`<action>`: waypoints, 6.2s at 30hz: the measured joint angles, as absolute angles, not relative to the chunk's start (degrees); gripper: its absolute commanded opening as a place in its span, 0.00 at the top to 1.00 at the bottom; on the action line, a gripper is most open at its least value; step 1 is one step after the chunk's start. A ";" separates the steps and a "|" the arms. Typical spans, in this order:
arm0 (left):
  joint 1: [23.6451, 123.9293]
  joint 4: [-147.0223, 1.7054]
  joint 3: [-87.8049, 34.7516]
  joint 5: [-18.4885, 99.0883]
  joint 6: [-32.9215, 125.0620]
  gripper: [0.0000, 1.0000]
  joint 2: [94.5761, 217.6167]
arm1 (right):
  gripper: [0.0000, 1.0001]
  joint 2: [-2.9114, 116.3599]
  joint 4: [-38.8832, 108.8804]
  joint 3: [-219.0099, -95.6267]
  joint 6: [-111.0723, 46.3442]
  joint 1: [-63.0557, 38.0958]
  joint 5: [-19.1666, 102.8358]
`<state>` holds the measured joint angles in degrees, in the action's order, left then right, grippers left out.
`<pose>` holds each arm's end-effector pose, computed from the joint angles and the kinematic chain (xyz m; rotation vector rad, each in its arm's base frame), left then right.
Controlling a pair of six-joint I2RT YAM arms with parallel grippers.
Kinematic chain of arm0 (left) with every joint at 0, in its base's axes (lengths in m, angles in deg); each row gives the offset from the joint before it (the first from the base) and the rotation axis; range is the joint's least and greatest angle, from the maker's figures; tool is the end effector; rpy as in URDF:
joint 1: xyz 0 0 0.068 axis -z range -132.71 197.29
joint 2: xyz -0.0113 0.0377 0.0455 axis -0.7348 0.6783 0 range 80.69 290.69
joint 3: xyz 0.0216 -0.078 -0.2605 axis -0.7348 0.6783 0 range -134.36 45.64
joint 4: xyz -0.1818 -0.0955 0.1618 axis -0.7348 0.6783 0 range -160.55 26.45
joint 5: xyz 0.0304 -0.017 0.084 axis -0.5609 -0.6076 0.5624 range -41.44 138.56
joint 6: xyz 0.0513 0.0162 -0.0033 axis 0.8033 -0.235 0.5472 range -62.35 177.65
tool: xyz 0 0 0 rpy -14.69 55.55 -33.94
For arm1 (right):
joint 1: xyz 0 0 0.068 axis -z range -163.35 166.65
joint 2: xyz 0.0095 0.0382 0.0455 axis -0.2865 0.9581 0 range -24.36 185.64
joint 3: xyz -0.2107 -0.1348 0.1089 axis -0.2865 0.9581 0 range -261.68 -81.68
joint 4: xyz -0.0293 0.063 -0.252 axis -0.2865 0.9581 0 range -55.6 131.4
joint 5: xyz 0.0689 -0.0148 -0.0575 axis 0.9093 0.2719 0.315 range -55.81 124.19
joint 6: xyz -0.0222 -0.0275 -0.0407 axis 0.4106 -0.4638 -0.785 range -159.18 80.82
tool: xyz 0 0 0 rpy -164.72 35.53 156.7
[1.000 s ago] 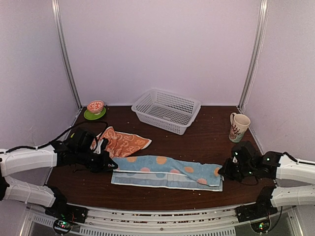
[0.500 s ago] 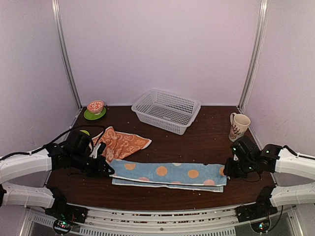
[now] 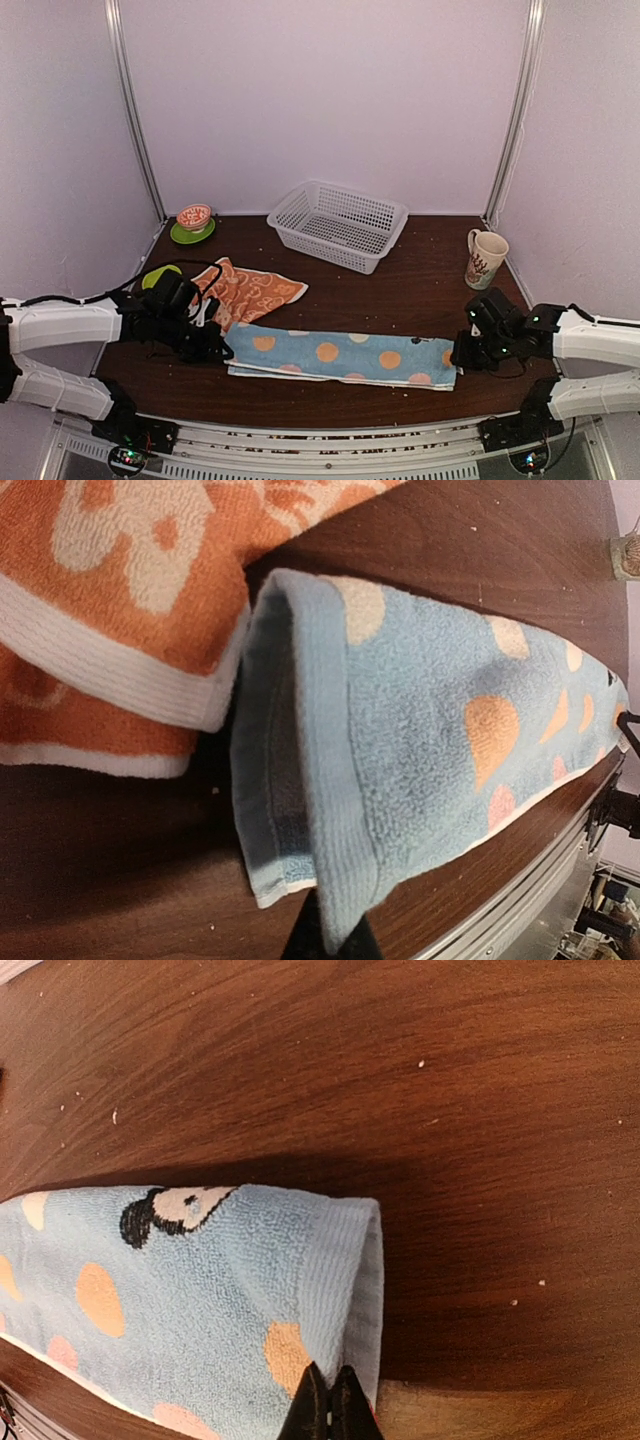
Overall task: Roll the towels
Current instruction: Fold the towel at the center of the board, then move the towel to the center of the board, then pick up the towel from the center of the board, then fold the towel at the center of the board.
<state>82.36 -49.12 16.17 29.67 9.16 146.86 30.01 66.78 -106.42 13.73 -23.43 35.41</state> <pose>0.1591 -0.1258 0.1652 -0.1957 2.8056 -0.8828 0.1222 0.1038 0.1624 0.3026 2.7570 0.5217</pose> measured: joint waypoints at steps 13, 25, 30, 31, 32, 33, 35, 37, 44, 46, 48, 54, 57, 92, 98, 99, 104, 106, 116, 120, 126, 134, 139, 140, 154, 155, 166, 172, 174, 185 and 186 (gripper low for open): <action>82.36 -51.33 15.86 31.28 9.90 1.00 151.54 | 0.86 33.20 63.48 -105.41 13.73 -23.32 35.73; 82.36 -42.39 13.28 34.96 13.42 0.25 145.88 | 0.32 28.83 71.51 -109.26 12.35 -23.32 35.25; 82.38 -32.60 7.10 38.28 15.52 0.31 135.21 | 0.37 25.29 76.47 -116.62 10.01 -23.34 33.42; 82.38 -32.10 5.46 38.54 15.94 0.35 134.43 | 0.39 25.29 76.40 -117.54 9.66 -23.34 33.20; 82.42 -32.18 4.06 38.52 16.22 0.38 134.47 | 0.40 25.73 76.10 -118.17 9.22 -23.36 33.02; 82.62 -32.49 2.97 38.50 16.33 0.42 134.91 | 0.42 26.30 75.68 -118.39 9.05 -23.36 32.94; 83.71 -34.61 0.54 37.99 16.68 0.48 138.56 | 0.44 28.66 74.22 -118.50 8.94 -23.54 32.87; 86.14 -38.02 -1.82 37.34 16.81 0.53 144.81 | 0.48 32.57 71.51 -118.15 9.00 -23.84 33.13; 91.89 -47.83 -5.30 33.84 16.92 0.55 164.61 | 0.50 44.59 64.64 -117.78 8.68 -27.86 34.40; 91.86 -49.10 -4.92 33.49 16.72 0.54 165.53 | 0.51 47.72 64.01 -118.66 8.37 -28.70 34.99; 91.86 -49.93 -4.64 33.36 16.59 0.54 165.29 | 0.51 51.52 63.42 -119.42 7.78 -28.87 35.67; 91.86 -50.70 -3.39 35.11 16.53 0.51 162.01 | 0.49 55.78 64.73 -119.66 6.82 -27.51 37.07; 91.86 -50.74 -3.37 36.68 16.57 0.51 160.81 | 0.48 57.20 66.46 -121.19 5.97 -25.00 37.42; 96.26 -55.94 -15.83 33.14 18.45 0.64 185.88 | 0.35 38.60 72.42 -121.76 16.46 -29.13 23.60; 96.26 -60.95 -9.97 34.96 14.73 0.69 184.63 | 0.32 34.71 71.72 -119.11 17.62 -24.52 24.17; 96.26 -61.76 -8.68 35.52 13.88 0.69 183.89 | 0.32 34.45 71.42 -118.55 17.86 -23.65 24.70; 96.39 -66.13 -1.62 38.65 8.72 0.71 179.21 | 0.31 33.90 71.29 -116.54 18.05 -20.02 27.23; 96.39 -67.64 1.70 39.89 6.21 0.71 176.76 | 0.31 33.36 71.68 -116.47 17.94 -18.90 28.00; 97.39 -56.01 4.23 43.59 4.83 0.37 166.77 | 0.35 32.85 68.25 -107.70 18.29 -15.87 35.47; 97.90 -50.83 -2.72 42.93 8.35 0.34 165.64 | 0.37 34.95 64.69 -106.66 18.69 -15.78 38.71; 98.03 -49.60 -10.93 41.84 11.94 0.36 165.72 | 0.36 37.18 62.04 -106.66 18.71 -15.80 40.85; 98.03 -51.11 -13.32 40.55 12.81 0.39 174.66 | 0.53 40.94 61.21 -108.14 17.55 -17.02 41.61; 98.03 -51.44 -12.31 40.55 12.81 0.39 175.54 | 0.65 41.88 61.39 -108.34 17.66 -19.21 41.16; 98.03 -51.83 -12.16 40.55 12.81 0.39 175.54 | 0.68 42.01 61.43 -108.34 17.84 -19.54 41.18; 98.03 -52.93 -10.96 40.40 13.66 0.40 175.54 | 1.00 42.01 61.15 -106.74 18.27 -20.35 41.48; 98.03 -52.93 -10.91 40.40 13.64 0.40 175.54 | 1.00 41.77 61.15 -106.70 18.25 -20.35 41.44; 98.03 -52.77 -10.89 40.46 13.86 0.40 175.08 | 1.00 35.45 72.82 -113.52 13.42 -20.87 33.81; 98.03 -52.69 -10.43 40.90 13.79 0.40 174.38 | 1.00 31.98 75.00 -118.15 6.14 -20.89 31.36; 98.03 -52.58 -9.91 41.12 13.62 0.40 173.79 | 1.00 30.73 76.27 -119.29 3.89 -20.96 30.58; 98.03 -52.49 -9.08 41.64 13.20 0.40 173.00 | 1.00 27.37 83.68 -126.13 0.24 -21.31 21.29; 98.03 -52.49 -9.08 41.60 13.20 0.40 173.00 | 1.00 27.04 83.50 -126.20 -0.26 -21.88 21.48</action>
<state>98.03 -52.49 -9.08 41.60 13.20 173.00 27.04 83.50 -126.20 -0.26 -21.88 21.48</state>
